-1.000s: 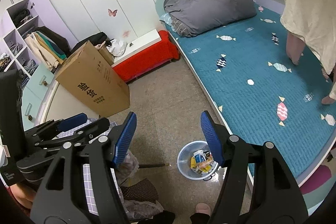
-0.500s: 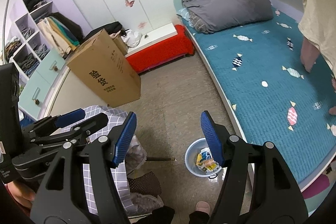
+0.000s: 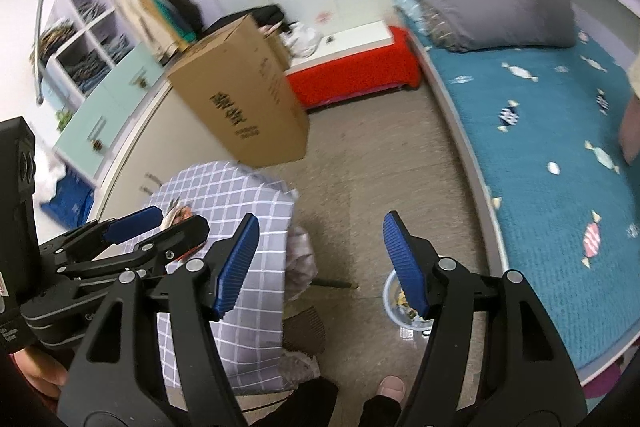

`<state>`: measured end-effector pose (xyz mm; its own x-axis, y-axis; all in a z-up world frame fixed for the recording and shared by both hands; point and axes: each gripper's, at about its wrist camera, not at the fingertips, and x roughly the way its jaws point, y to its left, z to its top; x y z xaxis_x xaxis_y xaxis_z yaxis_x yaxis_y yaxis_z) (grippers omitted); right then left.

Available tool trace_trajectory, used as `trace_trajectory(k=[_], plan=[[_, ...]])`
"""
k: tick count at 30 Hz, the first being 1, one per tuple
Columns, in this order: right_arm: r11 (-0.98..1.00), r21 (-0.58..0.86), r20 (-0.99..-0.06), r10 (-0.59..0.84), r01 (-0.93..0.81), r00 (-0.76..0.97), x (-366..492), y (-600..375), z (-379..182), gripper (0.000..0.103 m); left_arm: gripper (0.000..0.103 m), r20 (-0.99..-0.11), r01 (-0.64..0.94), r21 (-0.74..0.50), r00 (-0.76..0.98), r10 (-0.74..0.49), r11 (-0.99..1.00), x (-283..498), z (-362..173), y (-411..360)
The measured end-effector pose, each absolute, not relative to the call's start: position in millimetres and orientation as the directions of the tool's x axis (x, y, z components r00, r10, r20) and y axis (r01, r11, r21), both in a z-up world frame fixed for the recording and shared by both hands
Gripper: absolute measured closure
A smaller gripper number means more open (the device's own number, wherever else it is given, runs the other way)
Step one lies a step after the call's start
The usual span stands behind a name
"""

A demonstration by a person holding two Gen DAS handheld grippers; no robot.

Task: Collect trash
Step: 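Move both open grippers back over the checked table, then grasp the folded newspaper with the left gripper while the right grasps the red-tan paper bag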

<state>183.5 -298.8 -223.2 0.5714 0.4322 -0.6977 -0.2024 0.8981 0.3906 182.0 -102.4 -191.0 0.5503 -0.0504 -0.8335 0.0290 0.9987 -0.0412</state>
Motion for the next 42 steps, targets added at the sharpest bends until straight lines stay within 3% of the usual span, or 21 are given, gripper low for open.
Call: trace_trajectory(k=[10,21,30,42], plan=[[0.845,0.406,-0.729,0.529,-0.348,0.435,205.8,-178.6,-240.2,0.039,0.034,-0.861,-0.177,-0.037,0.505,0.059,0.984,170.4,-207.7,17.6],[0.821,0.419,-0.78,0.544,-0.387,0.309,232.1,-70.8,-283.2,0.039,0.034,-0.916,-0.31,0.018,0.376,0.14,0.951,173.5,-262.0,139.6],[0.83,0.42,-0.829,0.515,-0.367,0.217,252.2,-11.0,-331.3,0.037,0.034,-0.959,-0.29,0.073,0.243,0.147,0.954,188.4,-323.6,188.5],[0.819,0.459,-0.842,0.525,-0.344,0.126,268.9,30.6,-370.7,0.032,0.035,-0.96,-0.157,0.152,0.21,0.184,0.976,219.7,-363.9,195.7]])
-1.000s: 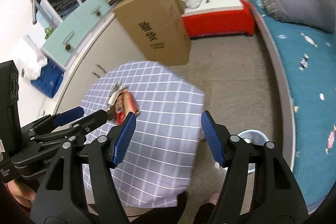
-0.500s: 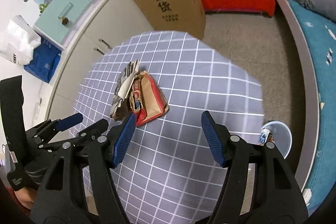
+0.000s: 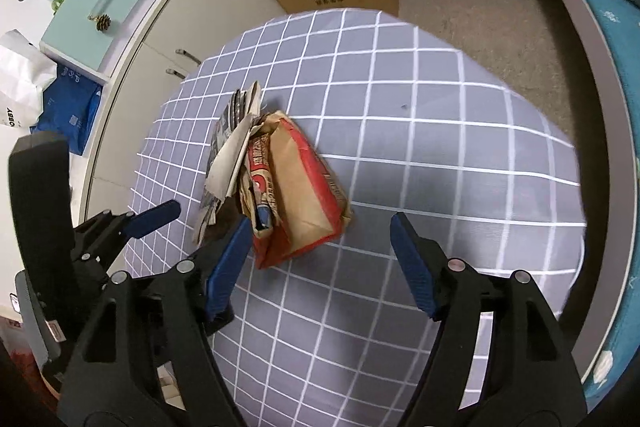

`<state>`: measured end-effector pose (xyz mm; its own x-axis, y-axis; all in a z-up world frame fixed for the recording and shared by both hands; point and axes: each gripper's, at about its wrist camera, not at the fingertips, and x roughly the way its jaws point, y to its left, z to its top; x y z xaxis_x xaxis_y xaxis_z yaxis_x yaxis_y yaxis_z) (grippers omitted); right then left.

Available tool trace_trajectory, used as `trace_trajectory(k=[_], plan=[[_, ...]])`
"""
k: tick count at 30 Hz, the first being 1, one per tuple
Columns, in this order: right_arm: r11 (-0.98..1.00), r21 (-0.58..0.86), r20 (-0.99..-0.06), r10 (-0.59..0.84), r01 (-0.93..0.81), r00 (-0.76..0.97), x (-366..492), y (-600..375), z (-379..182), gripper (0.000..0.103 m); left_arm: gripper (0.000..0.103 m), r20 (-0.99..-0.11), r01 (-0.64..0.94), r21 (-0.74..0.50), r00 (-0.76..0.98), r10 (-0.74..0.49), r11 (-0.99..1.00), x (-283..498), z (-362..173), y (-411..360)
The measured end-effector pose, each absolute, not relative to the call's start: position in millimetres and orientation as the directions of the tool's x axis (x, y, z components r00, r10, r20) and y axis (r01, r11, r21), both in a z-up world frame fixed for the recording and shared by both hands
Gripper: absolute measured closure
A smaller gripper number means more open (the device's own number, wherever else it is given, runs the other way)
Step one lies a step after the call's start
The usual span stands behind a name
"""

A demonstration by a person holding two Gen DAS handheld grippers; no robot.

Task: Collect trash
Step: 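Grasp the folded newspaper with the left gripper while the right grasps the red-tan paper bag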

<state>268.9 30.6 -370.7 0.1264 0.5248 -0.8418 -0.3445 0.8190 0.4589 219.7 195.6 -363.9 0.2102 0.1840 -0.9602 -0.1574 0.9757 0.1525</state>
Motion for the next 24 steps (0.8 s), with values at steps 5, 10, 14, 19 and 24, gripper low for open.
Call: trace_trajectory(k=[5,10,14,19,24], plan=[[0.806,0.469,-0.844,0.53,-0.362,0.086,271.3,52.8,-381.3,0.032,0.07,-0.963,-0.155,0.088,0.24,0.124,0.984,216.6,-361.0,212.5],[0.799,0.462,-0.849,0.524,-0.385,0.07,275.8,77.6,-387.5,0.029,0.085,-0.953,-0.17,0.065,0.281,0.112,0.983,208.0,-345.9,224.8],[0.806,0.437,-0.868,0.494,-0.399,0.049,282.1,90.6,-395.6,0.029,0.092,-0.947,-0.213,0.049,0.3,0.114,0.976,199.5,-338.9,238.8],[0.813,0.393,-0.891,0.453,-0.429,0.043,285.6,95.7,-400.6,0.041,0.098,-0.943,-0.244,0.033,0.314,0.111,0.969,194.4,-333.0,246.7],[0.823,0.363,-0.894,0.44,-0.438,0.086,280.8,89.6,-390.6,0.044,0.099,-0.931,-0.224,0.027,0.349,0.106,0.974,192.1,-318.2,231.1]])
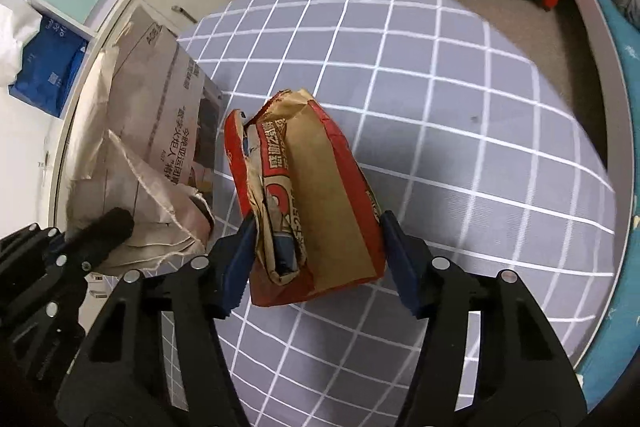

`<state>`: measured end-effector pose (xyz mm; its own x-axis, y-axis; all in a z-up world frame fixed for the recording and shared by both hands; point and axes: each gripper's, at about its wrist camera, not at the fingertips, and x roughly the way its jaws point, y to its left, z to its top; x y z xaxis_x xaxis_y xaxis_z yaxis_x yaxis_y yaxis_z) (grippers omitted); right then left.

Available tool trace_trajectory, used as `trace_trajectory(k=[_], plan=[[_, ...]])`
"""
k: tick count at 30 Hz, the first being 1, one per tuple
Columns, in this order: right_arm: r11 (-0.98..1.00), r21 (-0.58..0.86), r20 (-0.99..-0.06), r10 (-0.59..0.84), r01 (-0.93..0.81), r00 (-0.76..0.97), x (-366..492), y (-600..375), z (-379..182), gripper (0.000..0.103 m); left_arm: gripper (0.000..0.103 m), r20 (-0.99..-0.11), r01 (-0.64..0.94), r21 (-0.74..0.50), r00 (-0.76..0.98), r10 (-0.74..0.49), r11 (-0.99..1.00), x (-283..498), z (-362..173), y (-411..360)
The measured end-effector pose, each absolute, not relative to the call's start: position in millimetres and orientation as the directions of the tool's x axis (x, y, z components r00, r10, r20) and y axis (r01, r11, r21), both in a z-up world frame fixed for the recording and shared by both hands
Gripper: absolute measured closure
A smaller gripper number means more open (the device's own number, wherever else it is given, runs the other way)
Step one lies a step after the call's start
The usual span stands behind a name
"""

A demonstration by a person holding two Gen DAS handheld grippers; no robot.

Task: Collect trash
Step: 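Grasp the folded newspaper with the left gripper while the right grasps the red-tan paper bag, then carry both to the floor basin, releasing the paper bag then the newspaper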

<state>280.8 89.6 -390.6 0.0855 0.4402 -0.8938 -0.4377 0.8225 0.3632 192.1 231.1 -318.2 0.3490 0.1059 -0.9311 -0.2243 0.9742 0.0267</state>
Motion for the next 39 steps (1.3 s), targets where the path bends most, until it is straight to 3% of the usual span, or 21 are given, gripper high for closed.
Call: trace_trajectory(k=[12,21,39], plan=[[0.863,0.371,-0.849,0.465,-0.343,0.251,272.2,-17.4,-333.3,0.044,0.099,-0.888,-0.148,0.017,0.452,0.083,0.989,194.6,-262.3,147.4],[0.909,0.364,-0.824,0.416,-0.203,0.384,254.6,-147.2,-296.9,0.044,0.099,-0.856,0.002,0.013,0.516,0.01,1.0,201.9,-228.4,33.2],[0.919,0.39,-0.81,0.306,0.068,0.5,206.7,-349.6,-285.6,0.043,0.099,-0.877,0.24,0.009,0.468,-0.108,0.971,198.9,-237.5,-149.5]])
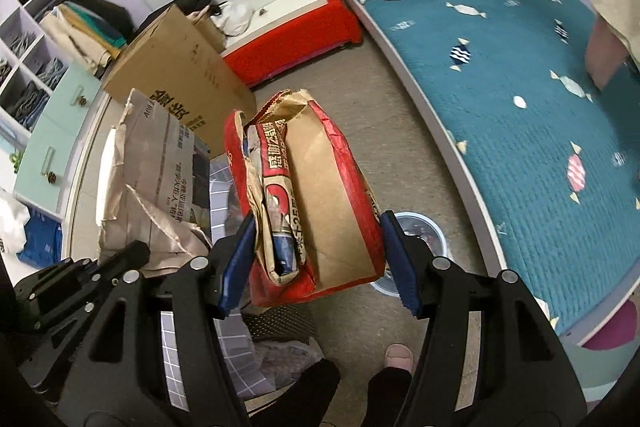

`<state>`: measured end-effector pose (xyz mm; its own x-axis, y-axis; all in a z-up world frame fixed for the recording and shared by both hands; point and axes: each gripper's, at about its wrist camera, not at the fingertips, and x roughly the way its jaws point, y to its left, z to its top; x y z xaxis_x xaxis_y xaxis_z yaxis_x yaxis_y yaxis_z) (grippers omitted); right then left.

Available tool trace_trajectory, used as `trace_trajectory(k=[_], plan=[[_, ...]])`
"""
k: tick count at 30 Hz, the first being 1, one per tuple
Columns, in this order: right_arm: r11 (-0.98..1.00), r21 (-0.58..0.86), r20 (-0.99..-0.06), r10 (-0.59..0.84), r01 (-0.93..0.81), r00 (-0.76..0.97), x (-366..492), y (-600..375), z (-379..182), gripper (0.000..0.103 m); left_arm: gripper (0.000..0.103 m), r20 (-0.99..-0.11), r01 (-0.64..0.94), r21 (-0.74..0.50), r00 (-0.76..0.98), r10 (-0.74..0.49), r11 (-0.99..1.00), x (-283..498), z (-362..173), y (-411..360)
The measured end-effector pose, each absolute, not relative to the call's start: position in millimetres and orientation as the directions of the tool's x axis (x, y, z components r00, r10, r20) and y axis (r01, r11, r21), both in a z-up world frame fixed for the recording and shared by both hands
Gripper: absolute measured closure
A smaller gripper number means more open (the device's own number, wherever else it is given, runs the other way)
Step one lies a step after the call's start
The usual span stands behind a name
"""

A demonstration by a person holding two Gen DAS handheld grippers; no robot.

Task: Collect trash
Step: 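Carry both to the floor basin, releasing the paper bag then the newspaper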

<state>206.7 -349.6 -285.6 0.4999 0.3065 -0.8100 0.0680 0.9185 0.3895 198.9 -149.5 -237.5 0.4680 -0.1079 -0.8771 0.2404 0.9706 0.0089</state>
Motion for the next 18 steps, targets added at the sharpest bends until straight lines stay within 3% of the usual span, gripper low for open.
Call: trace_trajectory(k=[13,18], plan=[[0.907,0.403,-0.805,0.288,0.121,0.518,207.4,-381.8,-288.5,0.041,0.099,-0.887,0.262,0.029,0.451,-0.096,0.965,213.8,-244.4,-171.3],[0.888,0.433,-0.81,0.307,0.157,0.499,216.9,-387.8,-308.3,0.026,0.099,-0.895,0.255,0.041,0.438,-0.078,0.966,215.9,-248.9,-169.0]])
